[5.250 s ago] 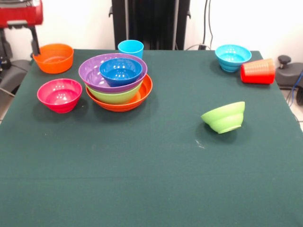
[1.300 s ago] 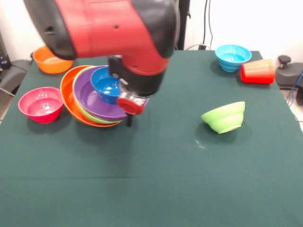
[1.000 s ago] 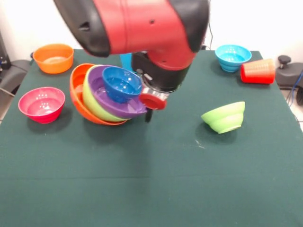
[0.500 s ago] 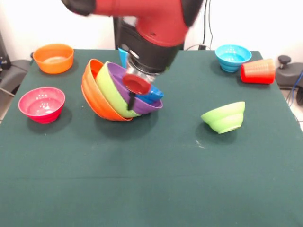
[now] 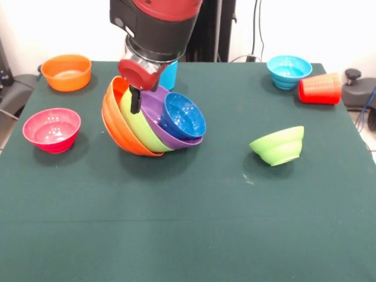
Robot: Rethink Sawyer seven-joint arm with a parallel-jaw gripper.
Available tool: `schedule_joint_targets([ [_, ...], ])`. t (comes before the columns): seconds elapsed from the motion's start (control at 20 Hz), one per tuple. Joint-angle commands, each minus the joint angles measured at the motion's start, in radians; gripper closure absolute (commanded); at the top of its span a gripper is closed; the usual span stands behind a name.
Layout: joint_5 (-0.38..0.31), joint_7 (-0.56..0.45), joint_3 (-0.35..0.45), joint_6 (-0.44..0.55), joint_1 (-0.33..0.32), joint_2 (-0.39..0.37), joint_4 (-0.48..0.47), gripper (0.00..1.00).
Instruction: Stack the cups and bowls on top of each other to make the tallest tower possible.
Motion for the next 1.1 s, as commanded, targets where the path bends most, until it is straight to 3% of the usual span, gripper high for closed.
schedule_joint_targets([
  [0.05,0.090,0.015,-0.029,0.048,-0.011,0.003,-0.015,0.00],
  [0.3,0.128,0.006,-0.046,0.034,-0.023,0.008,-0.019,0.00],
  [0.75,0.120,-0.006,-0.051,0.064,0.011,0.053,-0.084,0.00],
  [1.1,0.143,-0.030,-0.043,0.108,0.019,0.039,-0.105,0.00],
])
